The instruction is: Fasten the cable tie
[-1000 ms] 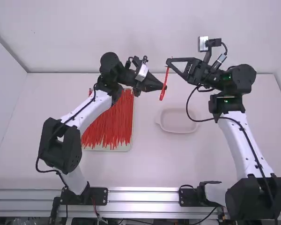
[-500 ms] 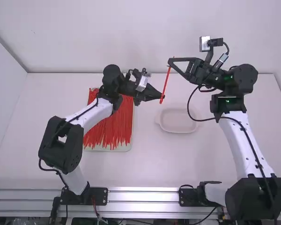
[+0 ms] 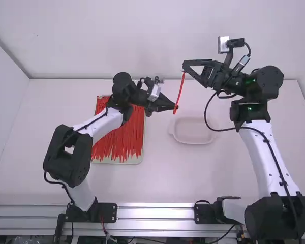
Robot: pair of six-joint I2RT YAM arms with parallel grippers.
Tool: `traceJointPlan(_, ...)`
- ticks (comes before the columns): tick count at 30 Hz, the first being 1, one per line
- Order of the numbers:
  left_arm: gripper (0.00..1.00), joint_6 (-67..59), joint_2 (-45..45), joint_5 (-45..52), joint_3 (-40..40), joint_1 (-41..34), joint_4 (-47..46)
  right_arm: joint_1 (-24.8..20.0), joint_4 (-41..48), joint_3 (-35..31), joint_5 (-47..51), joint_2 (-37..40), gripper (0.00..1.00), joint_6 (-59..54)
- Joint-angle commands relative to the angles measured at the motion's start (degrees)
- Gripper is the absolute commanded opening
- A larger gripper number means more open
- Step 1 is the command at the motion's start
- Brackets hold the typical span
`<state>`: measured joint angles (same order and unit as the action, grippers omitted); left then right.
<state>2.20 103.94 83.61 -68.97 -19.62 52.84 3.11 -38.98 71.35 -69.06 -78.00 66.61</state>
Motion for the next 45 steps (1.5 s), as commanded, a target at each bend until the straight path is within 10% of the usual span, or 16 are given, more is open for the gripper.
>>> traceJointPlan(1, 0.02, 4.13, 0.37, 0.98, 0.37, 0.76, 2.89, -0.20, 4.68, 1.33, -1.90, 0.83, 0.98, -6.43)
traceJointPlan(12, 0.02, 22.95, 0.37, 0.98, 0.42, 4.09, 22.73, 1.18, 34.99, 1.31, -2.91, 0.83, 0.98, -30.75)
traceJointPlan(29, 0.02, 31.52, 0.37, -3.63, 0.42, 3.23, 33.40, 7.45, 40.54, 1.01, 6.21, 0.72, 1.00, -35.41)
traceJointPlan(45, 0.02, 31.50, 0.37, -3.76, 0.42, 1.86, 33.16, 7.45, 39.56, 1.01, 6.51, 0.72, 0.38, -34.95)
